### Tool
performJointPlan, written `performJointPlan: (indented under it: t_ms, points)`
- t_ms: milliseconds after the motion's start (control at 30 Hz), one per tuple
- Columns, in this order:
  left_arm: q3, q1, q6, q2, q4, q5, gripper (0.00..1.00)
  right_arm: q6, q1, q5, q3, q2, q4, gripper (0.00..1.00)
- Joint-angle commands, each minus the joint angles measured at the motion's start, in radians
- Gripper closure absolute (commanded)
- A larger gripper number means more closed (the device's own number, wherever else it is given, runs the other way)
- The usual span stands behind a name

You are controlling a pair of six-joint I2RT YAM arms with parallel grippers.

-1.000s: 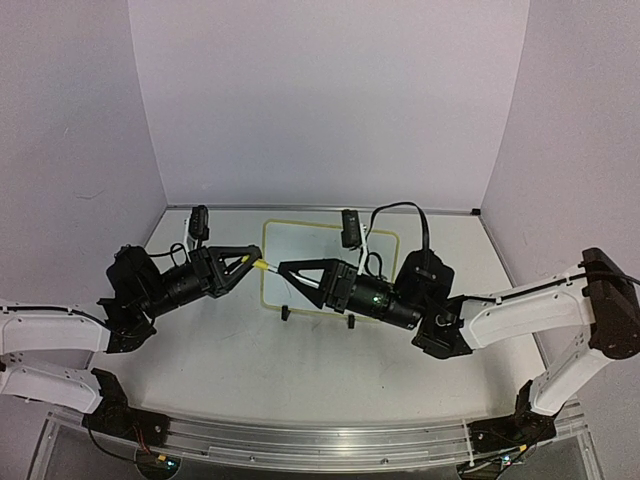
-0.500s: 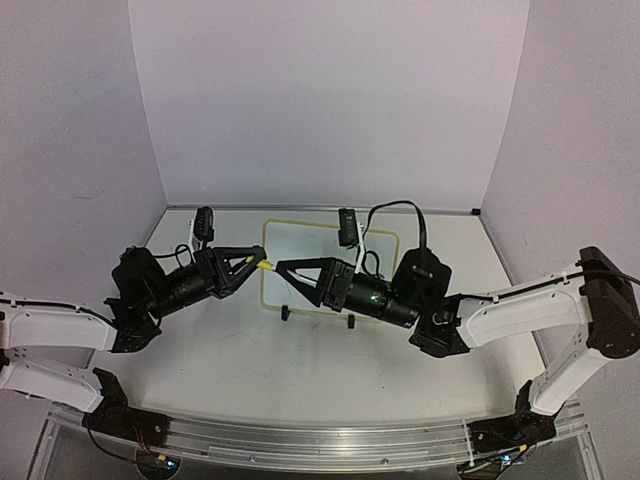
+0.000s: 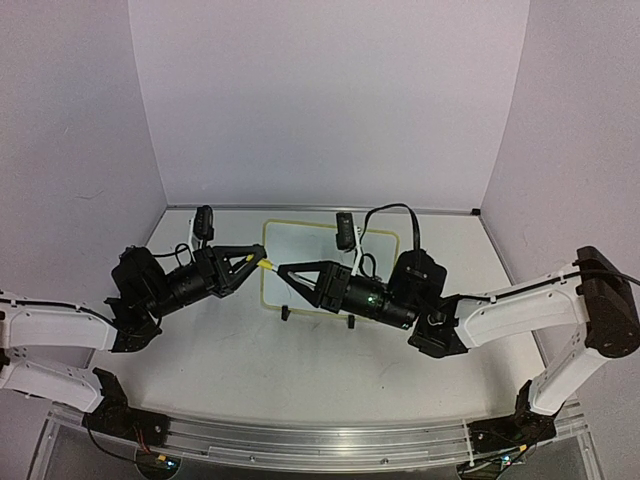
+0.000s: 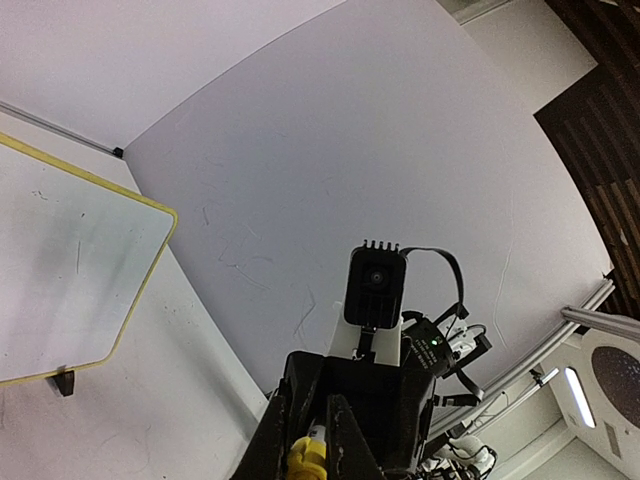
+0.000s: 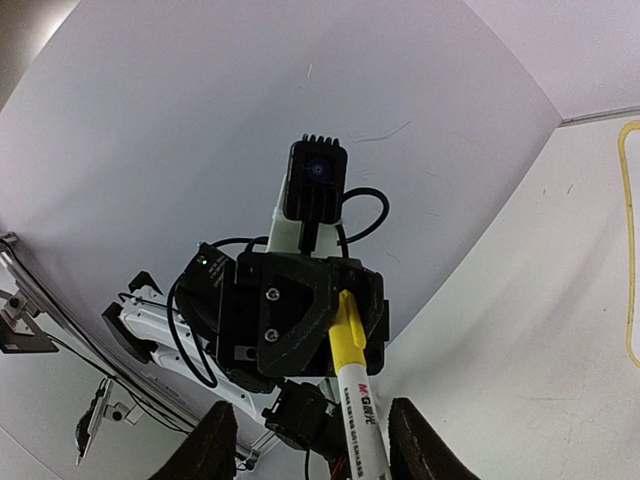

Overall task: Write a sentence on the whiteboard
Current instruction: Open the pen cap from the whiteboard marker.

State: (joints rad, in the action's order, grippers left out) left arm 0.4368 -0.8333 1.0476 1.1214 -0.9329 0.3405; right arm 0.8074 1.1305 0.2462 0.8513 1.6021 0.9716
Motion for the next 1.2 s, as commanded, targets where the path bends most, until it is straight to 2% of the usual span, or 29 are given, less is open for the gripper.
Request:
performJointPlan:
  t_ms: [0,267,467,500,633,767,833,1000,1100,1167]
  points:
    - [0.043,-0.011,-0.018,0.02,0.014,0.027,1.0,0.001,0.004,-0.012,0.043,0.009,0.01,0.58]
    - [0.043,-0.013,-0.021,0.027,0.014,0.027,1.0,0.004,0.003,-0.022,0.038,0.004,0.0,0.73]
    - [0.036,-0.013,-0.019,0.023,0.012,0.021,1.0,0.003,0.003,-0.041,0.026,-0.003,-0.001,0.98]
    - [0.031,-0.013,-0.016,0.018,0.011,0.013,1.0,0.005,0.003,-0.048,0.021,-0.005,-0.001,1.0]
    - [0.008,-0.013,-0.007,-0.021,0.025,-0.033,1.0,0.007,0.003,-0.071,-0.001,-0.013,-0.001,1.0]
    - [0.003,-0.007,-0.007,-0.088,0.108,-0.088,1.0,-0.001,0.003,-0.081,-0.026,-0.031,-0.001,1.0]
    - [0.01,0.031,0.009,-0.127,0.165,-0.096,1.0,-0.004,0.004,-0.089,-0.052,-0.05,-0.002,1.0]
    - [0.016,0.223,0.066,-0.265,0.344,-0.036,1.0,-0.005,0.003,-0.151,-0.158,-0.142,-0.033,1.0]
    - [0.022,0.25,0.046,-0.318,0.448,-0.049,1.0,-0.009,0.003,-0.189,-0.215,-0.216,-0.084,1.0]
    - [0.019,0.25,0.047,-0.32,0.456,-0.05,1.0,-0.02,0.003,-0.203,-0.233,-0.257,-0.12,1.0]
